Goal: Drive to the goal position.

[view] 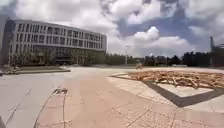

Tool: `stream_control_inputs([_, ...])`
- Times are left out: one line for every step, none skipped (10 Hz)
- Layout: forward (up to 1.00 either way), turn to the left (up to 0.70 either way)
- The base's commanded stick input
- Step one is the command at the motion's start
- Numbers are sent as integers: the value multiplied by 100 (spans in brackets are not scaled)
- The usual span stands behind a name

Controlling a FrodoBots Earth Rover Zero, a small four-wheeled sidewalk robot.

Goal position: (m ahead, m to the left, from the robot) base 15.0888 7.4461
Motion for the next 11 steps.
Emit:
stream_control_inputs([100,0])
stream_control_inputs([100,0])
stream_control_inputs([100,0])
stream_control_inputs([100,0])
stream_control_inputs([100,0])
stream_control_inputs([100,0])
stream_control_inputs([100,0])
stream_control_inputs([100,0])
stream_control_inputs([100,0])
stream_control_inputs([100,0])
stream_control_inputs([100,0])
